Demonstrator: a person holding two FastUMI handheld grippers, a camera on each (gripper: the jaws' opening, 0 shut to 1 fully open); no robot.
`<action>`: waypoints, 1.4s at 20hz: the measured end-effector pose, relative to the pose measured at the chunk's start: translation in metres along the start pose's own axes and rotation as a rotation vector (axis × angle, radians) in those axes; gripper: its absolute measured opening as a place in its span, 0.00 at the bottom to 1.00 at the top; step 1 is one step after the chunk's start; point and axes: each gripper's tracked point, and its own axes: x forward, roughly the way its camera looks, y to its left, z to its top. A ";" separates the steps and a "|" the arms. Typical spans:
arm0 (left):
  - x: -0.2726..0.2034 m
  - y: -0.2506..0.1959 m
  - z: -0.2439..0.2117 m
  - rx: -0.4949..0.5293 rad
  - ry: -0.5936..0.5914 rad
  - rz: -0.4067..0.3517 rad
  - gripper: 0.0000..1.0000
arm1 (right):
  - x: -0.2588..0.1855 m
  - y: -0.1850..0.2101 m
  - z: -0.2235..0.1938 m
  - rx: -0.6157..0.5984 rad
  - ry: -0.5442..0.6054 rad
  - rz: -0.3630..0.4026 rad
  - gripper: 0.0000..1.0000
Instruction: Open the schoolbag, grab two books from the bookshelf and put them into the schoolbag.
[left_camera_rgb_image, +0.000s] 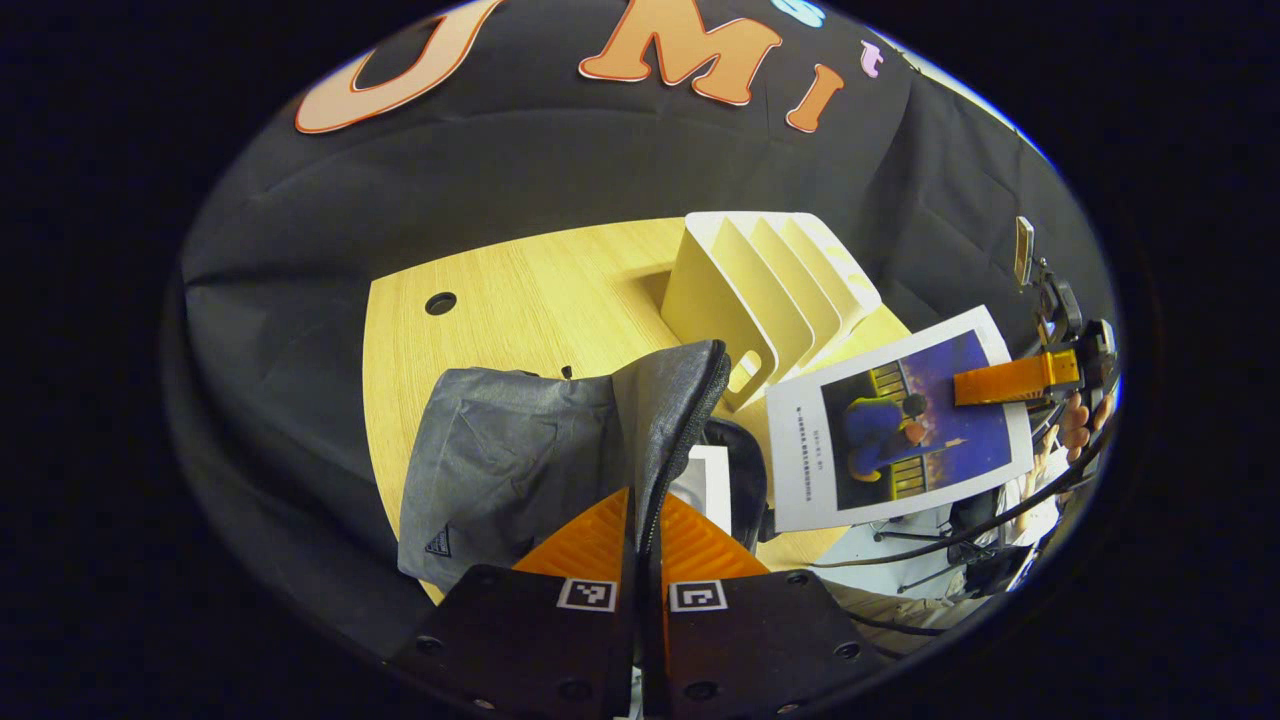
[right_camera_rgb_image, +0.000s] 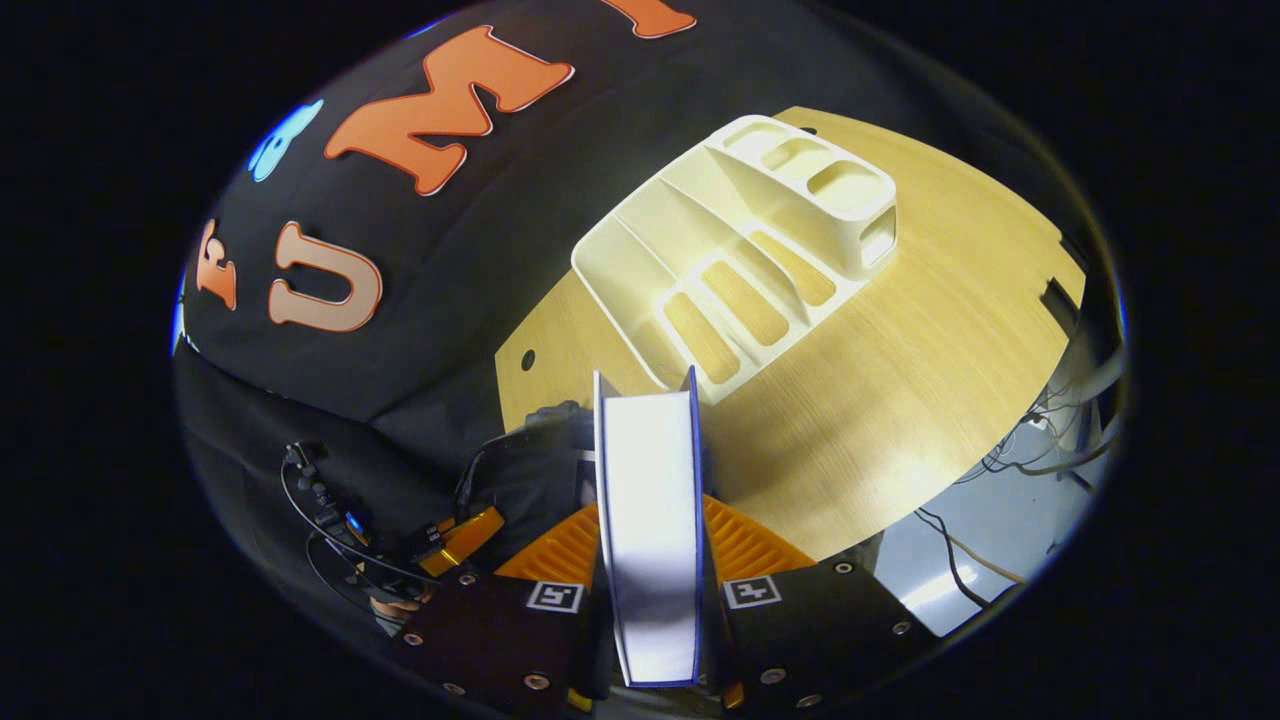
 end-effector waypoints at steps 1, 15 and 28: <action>0.000 0.000 0.000 0.001 -0.003 0.001 0.05 | 0.006 0.005 -0.003 0.003 0.004 0.016 0.36; -0.009 -0.008 0.011 -0.007 -0.086 0.013 0.05 | 0.089 0.054 -0.043 -0.032 0.011 0.293 0.36; -0.010 -0.039 0.017 0.052 -0.116 -0.008 0.05 | 0.158 0.067 -0.075 0.214 0.038 0.437 0.36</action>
